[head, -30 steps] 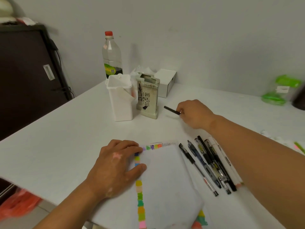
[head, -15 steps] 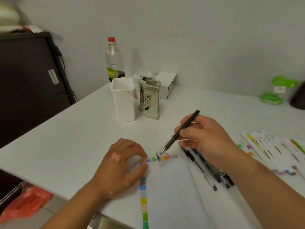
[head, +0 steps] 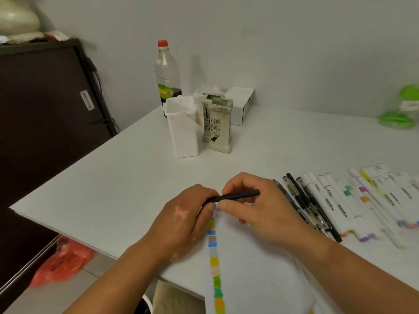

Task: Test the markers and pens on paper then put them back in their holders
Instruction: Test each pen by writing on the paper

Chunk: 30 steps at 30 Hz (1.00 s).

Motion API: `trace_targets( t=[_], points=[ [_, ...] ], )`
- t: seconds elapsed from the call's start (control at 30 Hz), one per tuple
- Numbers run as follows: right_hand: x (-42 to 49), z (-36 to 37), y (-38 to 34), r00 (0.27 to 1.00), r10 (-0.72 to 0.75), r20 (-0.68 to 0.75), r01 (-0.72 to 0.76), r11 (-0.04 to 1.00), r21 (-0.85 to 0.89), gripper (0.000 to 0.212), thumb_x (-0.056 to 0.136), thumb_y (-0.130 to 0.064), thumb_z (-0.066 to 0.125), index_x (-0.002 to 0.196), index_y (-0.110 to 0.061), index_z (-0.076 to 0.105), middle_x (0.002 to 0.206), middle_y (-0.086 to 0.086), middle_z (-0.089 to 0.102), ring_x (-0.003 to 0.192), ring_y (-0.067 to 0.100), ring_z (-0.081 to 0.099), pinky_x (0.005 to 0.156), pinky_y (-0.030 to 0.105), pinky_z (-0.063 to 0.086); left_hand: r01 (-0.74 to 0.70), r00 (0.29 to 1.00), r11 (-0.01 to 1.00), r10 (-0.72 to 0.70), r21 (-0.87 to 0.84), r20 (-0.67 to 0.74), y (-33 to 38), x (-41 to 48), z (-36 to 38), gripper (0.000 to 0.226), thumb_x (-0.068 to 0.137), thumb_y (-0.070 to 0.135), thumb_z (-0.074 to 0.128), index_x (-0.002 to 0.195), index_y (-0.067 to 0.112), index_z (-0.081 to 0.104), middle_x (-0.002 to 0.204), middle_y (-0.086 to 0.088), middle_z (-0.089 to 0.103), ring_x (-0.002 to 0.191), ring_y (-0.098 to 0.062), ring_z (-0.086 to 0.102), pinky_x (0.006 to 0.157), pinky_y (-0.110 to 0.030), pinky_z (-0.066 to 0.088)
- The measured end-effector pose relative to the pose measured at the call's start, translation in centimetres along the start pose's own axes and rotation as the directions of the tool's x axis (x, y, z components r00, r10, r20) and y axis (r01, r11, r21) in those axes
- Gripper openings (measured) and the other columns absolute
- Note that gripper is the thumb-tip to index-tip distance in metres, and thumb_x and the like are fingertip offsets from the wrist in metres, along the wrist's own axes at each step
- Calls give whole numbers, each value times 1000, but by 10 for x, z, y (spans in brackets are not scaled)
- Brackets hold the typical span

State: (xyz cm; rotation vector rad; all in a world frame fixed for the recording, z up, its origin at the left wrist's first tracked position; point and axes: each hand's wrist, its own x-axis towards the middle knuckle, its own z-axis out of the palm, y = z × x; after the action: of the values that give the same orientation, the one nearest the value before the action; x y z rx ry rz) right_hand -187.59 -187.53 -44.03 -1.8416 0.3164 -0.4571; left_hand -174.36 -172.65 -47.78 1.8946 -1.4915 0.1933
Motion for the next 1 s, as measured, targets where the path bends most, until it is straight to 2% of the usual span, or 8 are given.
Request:
trace_targets(
  t=[0.07,0.2,0.37,0.5,0.63,0.73,0.83,1.0],
  points=[
    [-3,5,0,1000,5,26,-7,998,64,16,80,-22,86,86,-25,71,78,-5,72,67,8,65,58,26,55,-22,1000,1000,22,-1,-12,0,0,0,29,104,36,39,114,22,63,89,16,53,76,-3,52,67,-17,43],
    [-2,8,1,1000,4,24,-7,994,112,14,81,-18,84,86,-20,71,73,-2,71,68,13,65,60,28,55,-47,998,999,48,24,-33,0,0,-2,31,104,42,40,110,24,64,87,10,64,73,-10,59,61,-30,49],
    [-3,9,-1,1000,-27,7,26,995,92,17,83,-14,80,77,-20,65,63,-4,64,55,12,58,54,23,49,-39,999,999,39,19,-6,3,2,-3,31,101,46,45,107,23,65,82,13,62,68,-5,55,58,-25,47],
    [2,-2,0,981,74,-180,-24,964,267,4,73,-17,59,70,-17,63,50,1,49,47,18,45,45,30,38,106,991,990,-114,93,77,1,0,-2,52,85,69,51,121,30,56,83,18,47,74,0,48,66,-11,35],
    [1,-11,6,978,185,-98,-141,927,349,28,71,-18,52,80,-10,78,62,15,66,55,24,64,47,31,52,99,981,981,-124,168,148,-3,1,1,63,76,79,53,121,34,58,93,22,48,86,-3,49,78,-16,40],
    [-1,-5,13,980,173,-93,-156,973,171,13,76,-12,63,76,-14,76,65,12,71,57,22,69,52,28,54,89,978,981,-119,174,170,-6,1,2,56,76,78,56,115,38,64,96,21,53,90,-3,50,82,-25,46],
    [0,-1,20,981,171,-95,-170,985,14,17,83,-8,65,72,-20,71,62,8,71,53,19,69,50,25,53,99,975,980,-131,172,180,-7,1,2,55,76,80,54,113,41,67,98,20,55,91,-3,50,82,-27,47],
    [0,4,25,984,157,-87,-169,975,-145,7,72,-29,64,74,-26,70,62,4,71,53,18,67,52,29,52,114,973,976,-147,186,176,-7,1,3,57,75,83,51,112,42,66,97,19,55,90,-4,51,81,-27,47]
  ],
)
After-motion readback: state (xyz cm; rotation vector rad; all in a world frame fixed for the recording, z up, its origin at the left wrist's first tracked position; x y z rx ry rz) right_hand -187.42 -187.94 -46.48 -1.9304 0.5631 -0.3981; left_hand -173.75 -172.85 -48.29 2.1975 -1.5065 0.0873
